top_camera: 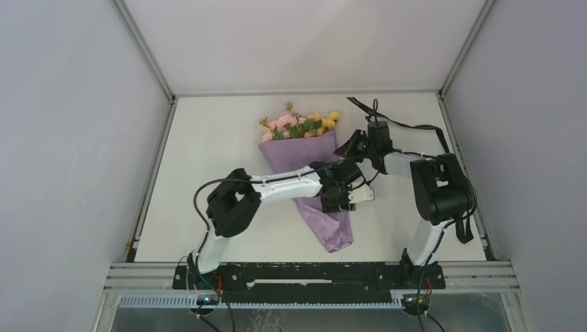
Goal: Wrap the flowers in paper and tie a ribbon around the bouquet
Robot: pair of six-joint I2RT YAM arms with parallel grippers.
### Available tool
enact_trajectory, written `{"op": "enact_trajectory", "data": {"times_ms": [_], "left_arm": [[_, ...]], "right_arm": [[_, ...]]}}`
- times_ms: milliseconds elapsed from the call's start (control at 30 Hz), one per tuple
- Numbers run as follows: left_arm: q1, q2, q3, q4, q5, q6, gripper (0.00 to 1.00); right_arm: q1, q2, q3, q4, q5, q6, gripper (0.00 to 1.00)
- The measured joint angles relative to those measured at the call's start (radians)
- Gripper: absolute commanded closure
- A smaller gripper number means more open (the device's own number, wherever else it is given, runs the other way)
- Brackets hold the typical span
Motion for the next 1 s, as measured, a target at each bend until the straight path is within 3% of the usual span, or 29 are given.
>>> {"op": "enact_trajectory", "data": {"times_ms": [33,167,267,467,667,800,867,1000], "left_arm": [[-0.010,0.034,-0.002,0.008,-0.002,0.010,0.34],[-0.045,0.069,-0.016,0.048,-0.016,0.052,0.34],[-0.055,0.058,-0.045,0.076,-0.010,0.076,0.34],[-0.052,0.047,-0.064,0.095,0.014,0.080,0.34],[-0.035,0.047,-0.060,0.077,0.058,0.076,0.34],[-0.013,0.047,-0.053,0.037,0.100,0.068,0.34],[-0.005,0.050,-0.048,0.019,0.119,0.067,0.34],[0.005,0.063,-0.029,-0.004,0.144,0.060,0.33]], "right_arm": [[0.000,-0.004,0.000,-0.008,0.005,-0.003,0.75],[-0.017,-0.029,0.001,-0.080,0.027,-0.039,0.56],[-0.063,-0.068,0.038,-0.220,0.050,-0.097,0.50],[-0.271,-0.047,0.396,-0.502,0.138,-0.274,0.41],[-0.377,0.227,0.992,-0.715,0.190,-0.505,0.30],[-0.371,0.526,1.425,-0.875,0.180,-0.627,0.10],[-0.365,0.633,1.518,-0.914,0.176,-0.676,0.06],[-0.364,0.751,1.520,-0.980,0.163,-0.743,0.06]]}}
